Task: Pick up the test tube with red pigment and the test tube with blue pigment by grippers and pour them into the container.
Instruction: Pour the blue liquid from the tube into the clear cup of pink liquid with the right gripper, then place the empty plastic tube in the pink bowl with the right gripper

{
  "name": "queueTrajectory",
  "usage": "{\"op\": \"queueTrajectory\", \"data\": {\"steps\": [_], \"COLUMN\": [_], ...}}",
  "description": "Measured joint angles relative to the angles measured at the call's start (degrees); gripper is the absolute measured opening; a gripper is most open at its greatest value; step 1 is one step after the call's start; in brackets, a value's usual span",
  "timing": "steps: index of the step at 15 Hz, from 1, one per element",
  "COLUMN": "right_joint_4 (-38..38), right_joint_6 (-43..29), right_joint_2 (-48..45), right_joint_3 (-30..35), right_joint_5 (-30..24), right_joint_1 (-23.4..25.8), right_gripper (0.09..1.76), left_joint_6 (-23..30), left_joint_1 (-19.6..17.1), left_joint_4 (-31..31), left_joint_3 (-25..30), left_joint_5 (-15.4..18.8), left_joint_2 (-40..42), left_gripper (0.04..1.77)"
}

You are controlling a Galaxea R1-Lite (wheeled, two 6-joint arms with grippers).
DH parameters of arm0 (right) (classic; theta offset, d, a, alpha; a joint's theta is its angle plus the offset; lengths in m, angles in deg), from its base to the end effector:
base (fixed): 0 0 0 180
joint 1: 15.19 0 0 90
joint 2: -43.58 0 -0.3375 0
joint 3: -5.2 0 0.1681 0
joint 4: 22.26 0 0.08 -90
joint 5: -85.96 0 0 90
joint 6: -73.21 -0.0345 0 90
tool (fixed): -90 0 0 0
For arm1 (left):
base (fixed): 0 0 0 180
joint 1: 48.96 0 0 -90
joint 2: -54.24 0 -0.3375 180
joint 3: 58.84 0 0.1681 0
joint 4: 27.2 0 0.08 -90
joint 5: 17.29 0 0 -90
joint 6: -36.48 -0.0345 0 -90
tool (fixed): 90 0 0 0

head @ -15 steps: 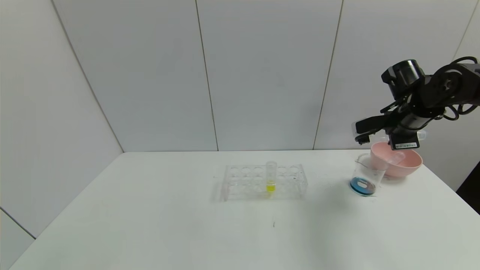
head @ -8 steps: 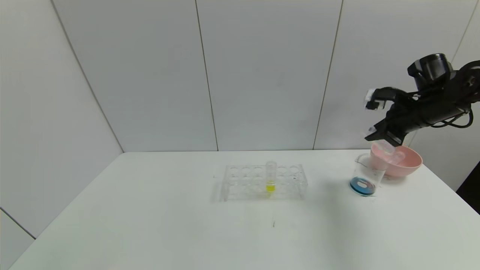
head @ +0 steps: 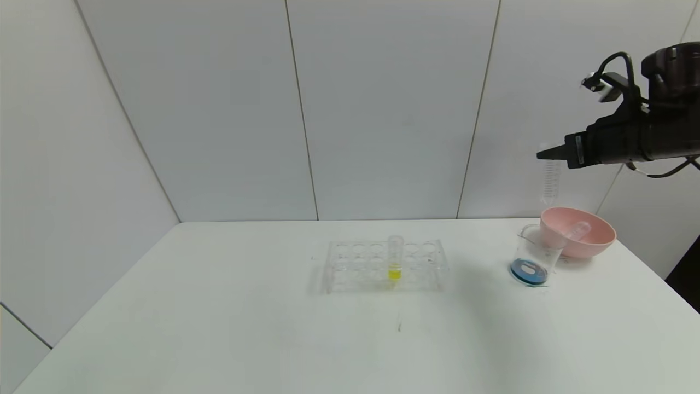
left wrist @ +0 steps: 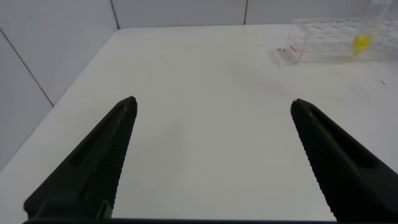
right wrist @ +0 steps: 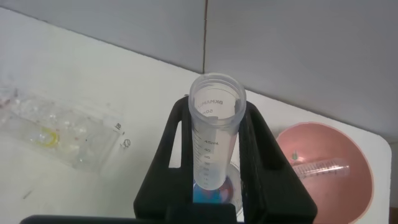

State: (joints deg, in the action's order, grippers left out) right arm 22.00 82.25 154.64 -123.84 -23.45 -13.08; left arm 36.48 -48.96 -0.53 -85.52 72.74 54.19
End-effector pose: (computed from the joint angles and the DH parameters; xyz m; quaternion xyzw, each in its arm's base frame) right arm 0.3822 -0.0026 0.3170 -0.0336 0.2111 0.1636 0.9631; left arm -0.0727 0.0000 0.0756 0.0000 0.0003 -0.0003 1.0000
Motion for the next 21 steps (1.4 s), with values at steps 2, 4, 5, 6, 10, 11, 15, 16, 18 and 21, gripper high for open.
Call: {"op": "queueTrajectory", "data": {"steps": [2, 4, 5, 6, 10, 11, 15, 16, 18, 21], "right_joint_4": [-7.2, -16.2, -22.1, -28.3, -53.1, -55.0, -56.3, -56.4, -57.4, -59.5], "right_joint_6": [-2.7, -5.4, -6.8, -7.8, -9.6, -9.8, -10.0, -9.9, -9.9, -9.7], "right_joint_2": [-4.8, -9.7, -12.0, -13.9, -18.0, -18.4, -16.9, -15.7, -11.9, -4.1], "right_joint_3": [9.5, 19.9, 25.6, 30.9, 48.9, 51.4, 52.0, 51.0, 47.9, 40.7], "right_joint_5": [0.1, 0.2, 0.6, 1.6, 6.7, 7.1, 7.5, 7.6, 7.7, 7.8], "right_joint_1": [0.2, 0.4, 0.7, 1.0, 2.4, 3.0, 4.6, 5.4, 6.9, 9.0], "right_gripper": [0.49, 0.49, 0.49, 0.49, 0.49, 0.49, 0.49, 0.49, 0.49, 0.49], "left_joint_6": [0.0, 0.0, 0.0, 0.0, 0.0, 0.0, 0.0, 0.0, 0.0, 0.0], "left_joint_1": [0.0, 0.0, 0.0, 0.0, 0.0, 0.0, 0.0, 0.0, 0.0, 0.0], "left_joint_4": [0.0, 0.0, 0.0, 0.0, 0.0, 0.0, 0.0, 0.0, 0.0, 0.0], "left_joint_3": [0.0, 0.0, 0.0, 0.0, 0.0, 0.0, 0.0, 0.0, 0.0, 0.0], "left_joint_5": [0.0, 0.0, 0.0, 0.0, 0.0, 0.0, 0.0, 0.0, 0.0, 0.0], "left_joint_2": [0.0, 0.0, 0.0, 0.0, 0.0, 0.0, 0.0, 0.0, 0.0, 0.0], "left_gripper": [1.76, 1.76, 1.76, 1.76, 1.76, 1.76, 1.76, 1.76, 1.76, 1.76]}}
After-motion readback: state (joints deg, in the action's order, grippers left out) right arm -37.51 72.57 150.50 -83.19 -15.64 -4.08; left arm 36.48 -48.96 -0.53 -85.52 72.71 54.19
